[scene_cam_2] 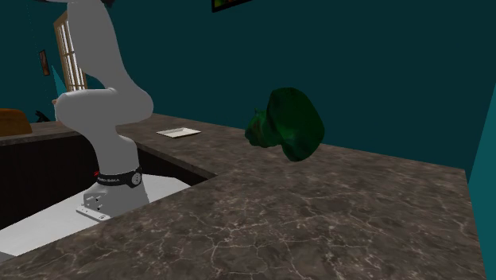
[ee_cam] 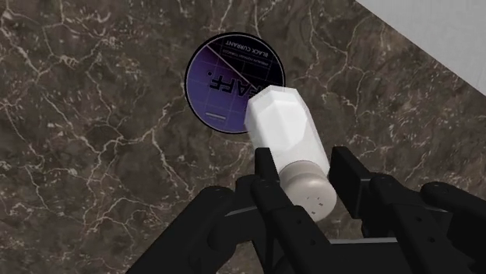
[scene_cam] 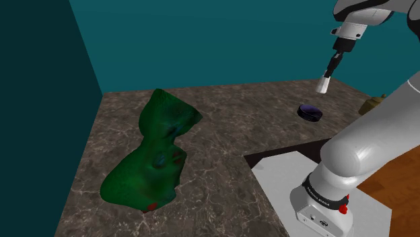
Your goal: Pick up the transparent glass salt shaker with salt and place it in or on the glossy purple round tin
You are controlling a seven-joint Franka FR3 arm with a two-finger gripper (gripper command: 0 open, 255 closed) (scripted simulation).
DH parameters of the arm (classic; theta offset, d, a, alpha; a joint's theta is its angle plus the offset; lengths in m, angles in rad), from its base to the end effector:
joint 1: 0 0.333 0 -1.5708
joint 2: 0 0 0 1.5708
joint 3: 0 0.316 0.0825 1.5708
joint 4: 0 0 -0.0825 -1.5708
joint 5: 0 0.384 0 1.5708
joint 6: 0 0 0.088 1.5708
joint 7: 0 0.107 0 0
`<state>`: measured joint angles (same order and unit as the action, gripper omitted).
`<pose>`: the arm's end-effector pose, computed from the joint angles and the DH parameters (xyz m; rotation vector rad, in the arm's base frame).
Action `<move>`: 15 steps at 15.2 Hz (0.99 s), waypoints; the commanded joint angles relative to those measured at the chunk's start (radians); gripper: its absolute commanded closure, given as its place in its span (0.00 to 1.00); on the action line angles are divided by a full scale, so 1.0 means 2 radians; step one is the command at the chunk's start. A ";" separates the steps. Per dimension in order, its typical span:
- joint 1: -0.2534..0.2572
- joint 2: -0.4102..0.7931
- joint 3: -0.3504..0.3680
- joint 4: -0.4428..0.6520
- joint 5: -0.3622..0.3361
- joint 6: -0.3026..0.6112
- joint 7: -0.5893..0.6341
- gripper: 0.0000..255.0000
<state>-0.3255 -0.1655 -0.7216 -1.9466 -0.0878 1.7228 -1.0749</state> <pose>0.2340 -0.4564 0.5245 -3.0435 -0.0876 0.0428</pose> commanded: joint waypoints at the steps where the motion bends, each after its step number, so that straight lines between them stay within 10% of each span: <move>1: -0.007 0.012 -0.014 0.005 0.004 0.005 -0.024 1.00; 15: -0.009 0.034 -0.024 -0.071 0.016 0.099 -0.036 1.00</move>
<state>-0.3430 -0.1009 -0.7688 -2.0806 -0.0594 1.9075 -1.1445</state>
